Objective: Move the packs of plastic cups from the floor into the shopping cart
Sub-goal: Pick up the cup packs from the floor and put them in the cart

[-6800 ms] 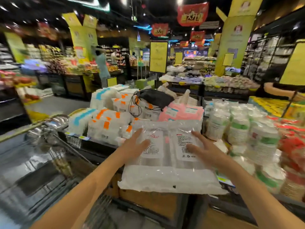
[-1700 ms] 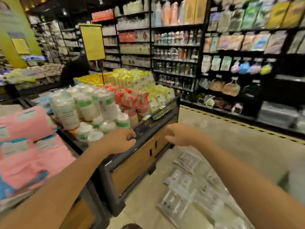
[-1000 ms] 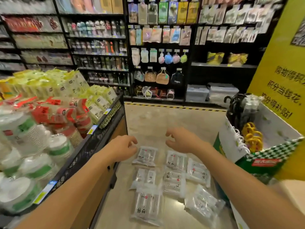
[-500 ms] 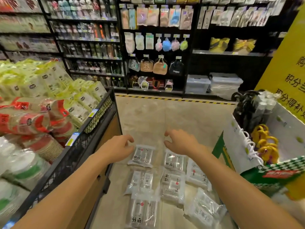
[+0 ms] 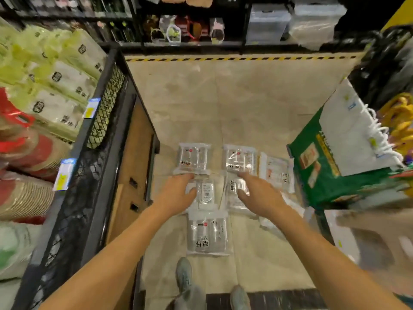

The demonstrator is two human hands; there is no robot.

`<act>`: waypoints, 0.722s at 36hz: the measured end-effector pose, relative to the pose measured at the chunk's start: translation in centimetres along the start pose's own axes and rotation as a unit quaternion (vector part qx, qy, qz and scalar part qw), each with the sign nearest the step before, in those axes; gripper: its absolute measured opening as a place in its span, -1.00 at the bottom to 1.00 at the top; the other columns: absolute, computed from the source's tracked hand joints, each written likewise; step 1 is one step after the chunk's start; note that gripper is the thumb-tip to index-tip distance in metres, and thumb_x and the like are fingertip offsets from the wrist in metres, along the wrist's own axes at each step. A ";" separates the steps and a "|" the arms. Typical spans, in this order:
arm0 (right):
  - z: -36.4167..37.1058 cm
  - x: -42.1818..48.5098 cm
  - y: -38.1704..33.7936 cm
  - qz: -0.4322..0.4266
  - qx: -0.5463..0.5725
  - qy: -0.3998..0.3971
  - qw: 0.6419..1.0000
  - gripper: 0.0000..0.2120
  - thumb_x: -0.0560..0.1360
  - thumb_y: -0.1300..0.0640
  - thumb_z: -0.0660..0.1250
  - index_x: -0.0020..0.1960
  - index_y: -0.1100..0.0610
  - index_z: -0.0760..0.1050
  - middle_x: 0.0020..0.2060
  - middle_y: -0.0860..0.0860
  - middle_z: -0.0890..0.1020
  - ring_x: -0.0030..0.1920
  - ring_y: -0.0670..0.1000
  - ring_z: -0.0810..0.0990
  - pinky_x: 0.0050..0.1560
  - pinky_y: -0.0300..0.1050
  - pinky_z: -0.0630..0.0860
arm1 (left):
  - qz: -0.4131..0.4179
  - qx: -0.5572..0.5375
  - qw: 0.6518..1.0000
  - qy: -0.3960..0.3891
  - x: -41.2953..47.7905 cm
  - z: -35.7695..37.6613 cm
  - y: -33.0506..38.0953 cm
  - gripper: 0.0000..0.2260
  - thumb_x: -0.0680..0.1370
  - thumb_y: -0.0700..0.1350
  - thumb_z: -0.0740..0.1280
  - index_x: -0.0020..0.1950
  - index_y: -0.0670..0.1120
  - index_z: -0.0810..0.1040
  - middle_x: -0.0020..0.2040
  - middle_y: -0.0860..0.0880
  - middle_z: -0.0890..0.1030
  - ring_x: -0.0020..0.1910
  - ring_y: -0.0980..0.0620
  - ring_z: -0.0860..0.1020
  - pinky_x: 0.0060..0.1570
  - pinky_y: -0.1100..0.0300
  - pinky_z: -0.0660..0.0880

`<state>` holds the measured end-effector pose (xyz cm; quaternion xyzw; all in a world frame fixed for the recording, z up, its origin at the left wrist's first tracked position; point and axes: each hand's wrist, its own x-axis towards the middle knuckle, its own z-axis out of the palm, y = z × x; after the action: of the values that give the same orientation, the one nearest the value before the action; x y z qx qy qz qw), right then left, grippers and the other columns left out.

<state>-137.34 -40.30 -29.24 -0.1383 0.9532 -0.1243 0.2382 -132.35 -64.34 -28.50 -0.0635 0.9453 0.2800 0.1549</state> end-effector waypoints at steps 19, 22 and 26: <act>38.2 16.7 14.2 0.127 0.144 -0.102 0.976 -0.39 0.71 -0.13 0.17 0.69 -0.21 0.02 0.44 0.07 0.44 0.39 0.14 0.52 0.28 0.10 0.52 | -0.102 -0.097 0.984 -0.112 13.3 34.2 -24.9 -0.36 0.59 0.00 0.21 0.58 0.23 -0.05 0.53 0.03 0.22 0.41 0.02 0.30 0.38 0.09 0.31; 45.8 19.3 17.3 0.121 0.158 -0.109 0.974 -0.39 0.70 -0.16 0.17 0.67 -0.29 -0.02 0.47 0.07 0.43 0.42 0.11 0.51 0.31 0.08 0.51 | -0.130 -0.121 0.979 -0.103 15.1 41.0 -28.9 -0.37 0.59 0.01 0.25 0.55 0.31 -0.02 0.48 0.06 0.26 0.40 0.05 0.32 0.38 0.03 0.35; 55.4 22.7 20.9 0.101 0.179 -0.117 0.972 -0.40 0.60 -0.37 0.05 0.54 -0.47 -0.17 0.56 0.06 0.33 0.51 0.08 0.42 0.40 0.05 0.49 | -0.149 -0.137 0.974 -0.100 17.7 49.5 -33.9 -0.39 0.58 0.11 0.23 0.51 0.40 -0.03 0.41 0.07 0.30 0.37 0.06 0.33 0.36 -0.07 0.38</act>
<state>-133.80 -37.64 -92.50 -0.0101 0.8903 -0.2508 0.3800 -129.28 -66.06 -90.98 -0.1961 0.8573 0.3860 0.2786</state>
